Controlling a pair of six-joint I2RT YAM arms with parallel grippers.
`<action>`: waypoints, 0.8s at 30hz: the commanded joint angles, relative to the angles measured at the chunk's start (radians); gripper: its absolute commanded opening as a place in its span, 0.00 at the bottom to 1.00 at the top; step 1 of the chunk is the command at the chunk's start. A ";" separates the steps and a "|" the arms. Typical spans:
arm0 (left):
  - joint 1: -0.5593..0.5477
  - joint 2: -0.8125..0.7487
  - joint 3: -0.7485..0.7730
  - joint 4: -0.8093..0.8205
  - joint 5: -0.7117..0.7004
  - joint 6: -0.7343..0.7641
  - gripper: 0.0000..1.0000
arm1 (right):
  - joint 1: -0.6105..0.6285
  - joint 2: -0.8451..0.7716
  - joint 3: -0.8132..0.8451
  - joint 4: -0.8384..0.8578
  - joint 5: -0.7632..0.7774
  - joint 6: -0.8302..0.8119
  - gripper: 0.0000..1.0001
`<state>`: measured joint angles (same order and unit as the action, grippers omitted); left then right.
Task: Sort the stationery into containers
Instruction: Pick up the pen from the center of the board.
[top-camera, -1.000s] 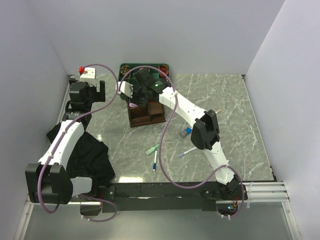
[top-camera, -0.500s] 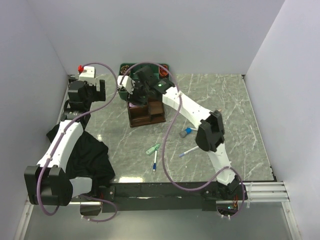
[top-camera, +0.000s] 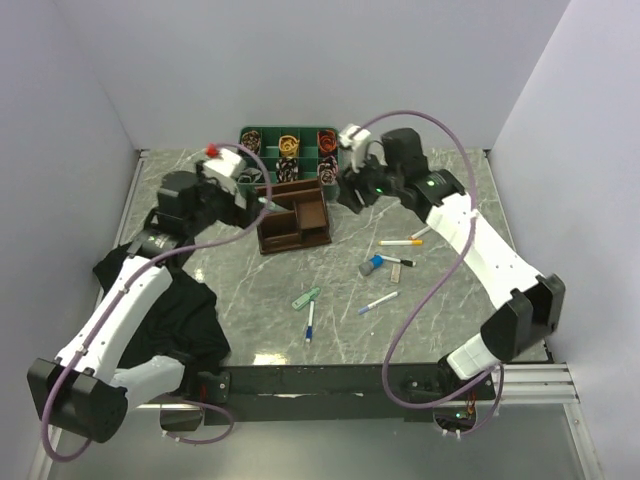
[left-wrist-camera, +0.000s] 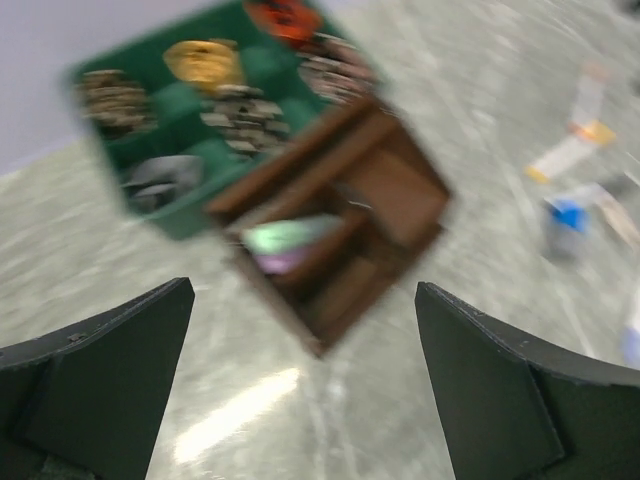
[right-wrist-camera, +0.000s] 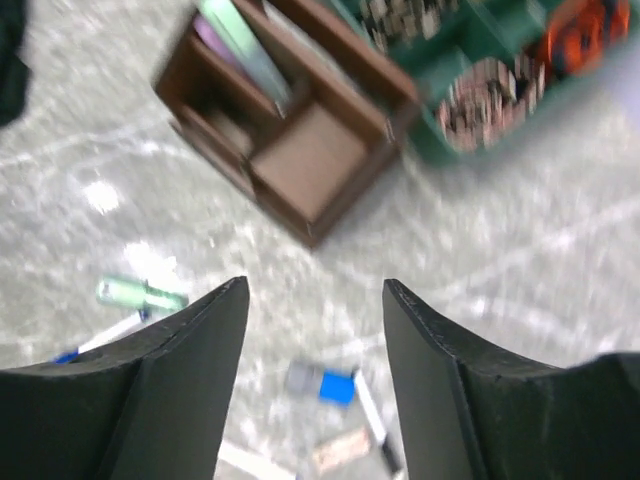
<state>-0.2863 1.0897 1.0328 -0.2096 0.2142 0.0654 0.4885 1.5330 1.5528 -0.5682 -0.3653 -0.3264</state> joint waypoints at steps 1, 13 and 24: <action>-0.089 0.030 0.033 -0.097 0.114 0.092 0.99 | -0.103 -0.066 -0.109 -0.009 -0.026 0.053 0.62; -0.162 0.364 0.410 -0.347 -0.045 0.189 0.99 | -0.411 -0.103 -0.331 -0.010 -0.031 0.369 0.57; -0.163 0.424 0.441 -0.313 -0.099 0.183 0.99 | -0.403 0.059 -0.165 -0.226 -0.038 -0.319 0.45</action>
<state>-0.4469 1.5059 1.4528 -0.5240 0.1528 0.2237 0.0757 1.5307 1.2648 -0.6968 -0.3836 -0.2817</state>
